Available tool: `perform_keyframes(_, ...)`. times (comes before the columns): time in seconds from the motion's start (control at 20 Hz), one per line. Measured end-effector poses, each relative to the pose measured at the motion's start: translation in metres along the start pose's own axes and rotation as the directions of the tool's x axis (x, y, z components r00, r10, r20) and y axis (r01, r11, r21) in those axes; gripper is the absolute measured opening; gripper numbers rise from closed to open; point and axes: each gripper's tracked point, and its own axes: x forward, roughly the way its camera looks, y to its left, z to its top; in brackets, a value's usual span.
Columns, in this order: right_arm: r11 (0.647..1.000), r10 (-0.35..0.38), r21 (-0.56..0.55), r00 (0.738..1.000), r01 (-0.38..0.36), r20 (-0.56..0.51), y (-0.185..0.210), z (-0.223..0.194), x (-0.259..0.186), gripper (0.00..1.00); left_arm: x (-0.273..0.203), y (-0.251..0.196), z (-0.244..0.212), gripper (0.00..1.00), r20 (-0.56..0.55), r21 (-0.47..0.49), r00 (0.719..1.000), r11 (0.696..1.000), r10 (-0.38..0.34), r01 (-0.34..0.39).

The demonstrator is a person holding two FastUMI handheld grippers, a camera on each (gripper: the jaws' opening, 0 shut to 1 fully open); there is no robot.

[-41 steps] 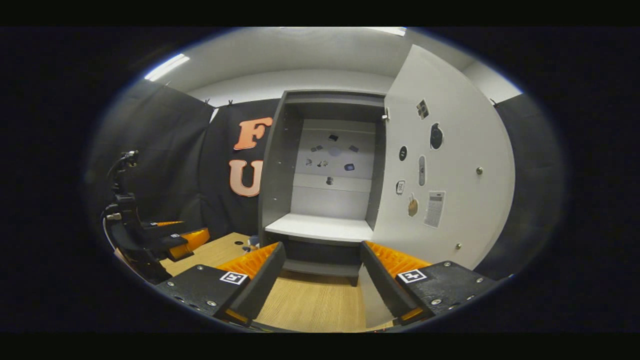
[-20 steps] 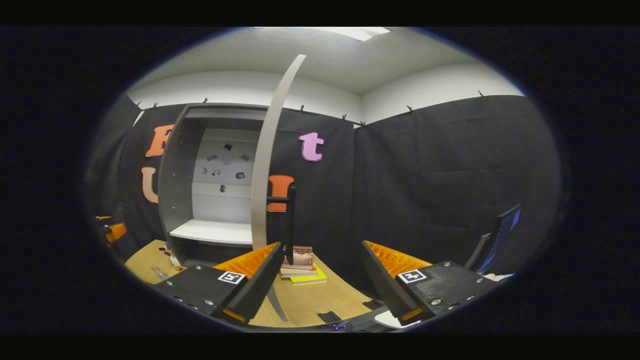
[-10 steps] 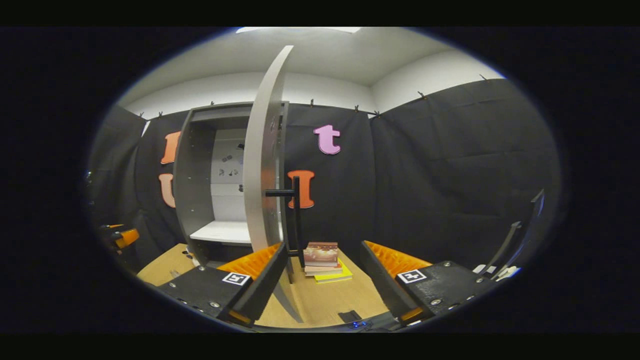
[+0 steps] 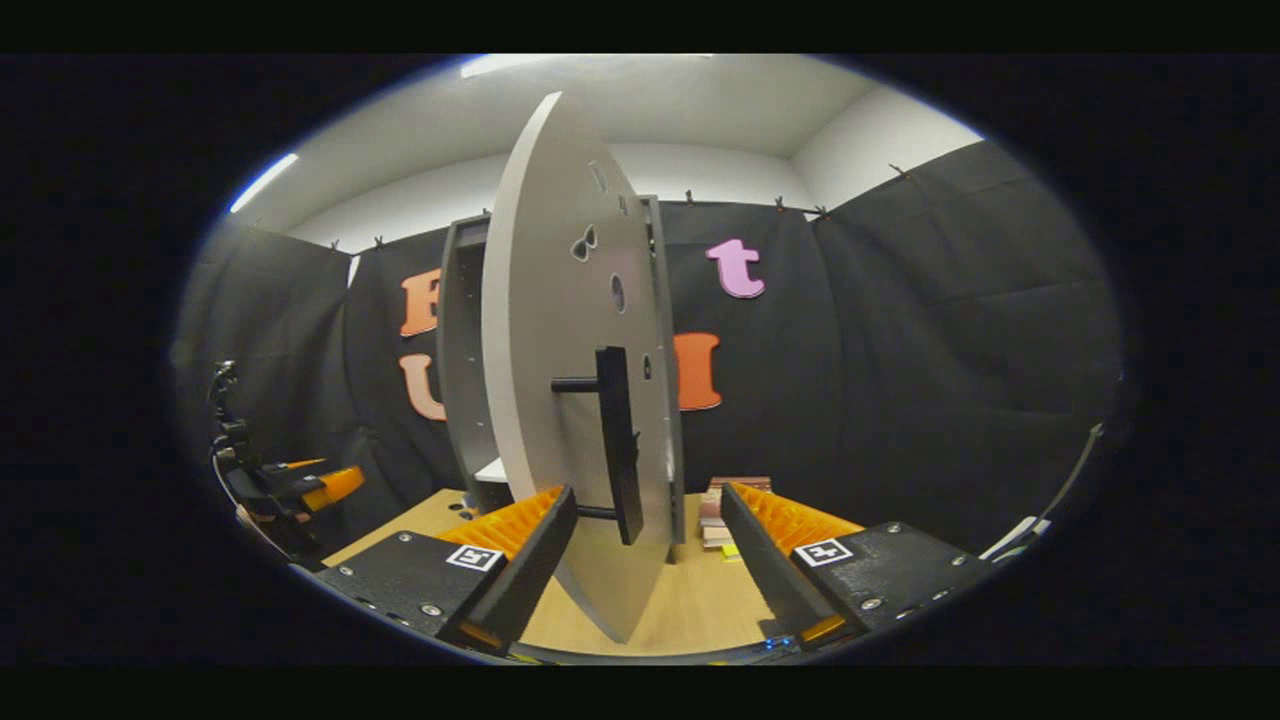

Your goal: Open the cabinet door with the right hand, grasp the bottle in the cabinet with the left hand and place it on the coaster, then close the cabinet door with the right hand.

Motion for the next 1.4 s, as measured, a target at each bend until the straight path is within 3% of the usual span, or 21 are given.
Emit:
perform_keyframes(0.25, 0.999, 0.012, -0.042, 1.0, -0.011, 0.017, 0.027, 0.002, 0.034, 0.91, -0.002, 0.022, 0.0, 0.96, 0.011, 0.004, 1.0, 1.0, 0.026, -0.026)
perform_keyframes(0.55, 0.99, 0.14, -0.02, 0.99, -0.14, 0.018, 0.084, 0.0, 0.059, 0.91, 0.008, 0.054, -0.007, 0.95, 0.003, -0.016, 0.997, 0.997, 0.078, -0.078)
perform_keyframes(0.6, 0.987, 0.159, -0.014, 0.987, -0.159, 0.019, 0.095, -0.001, 0.066, 0.87, 0.008, 0.06, -0.008, 0.96, 0.001, -0.017, 0.996, 0.996, 0.087, -0.087)
perform_keyframes(0.7, 0.985, 0.175, -0.013, 0.984, -0.175, 0.026, 0.111, -0.003, 0.083, 0.94, 0.011, 0.071, -0.009, 0.95, -0.001, -0.021, 0.994, 0.994, 0.105, -0.105)
perform_keyframes(0.8, 0.983, 0.183, -0.016, 0.982, -0.182, 0.038, 0.126, -0.001, 0.098, 0.95, 0.012, 0.08, -0.007, 0.96, 0.003, -0.019, 0.993, 0.993, 0.119, -0.119)
perform_keyframes(1.4, 0.978, 0.205, 0.032, 0.977, -0.207, 0.049, 0.138, -0.006, 0.101, 0.97, 0.037, 0.091, -0.022, 0.95, -0.012, -0.014, 0.993, 0.993, 0.121, -0.121)
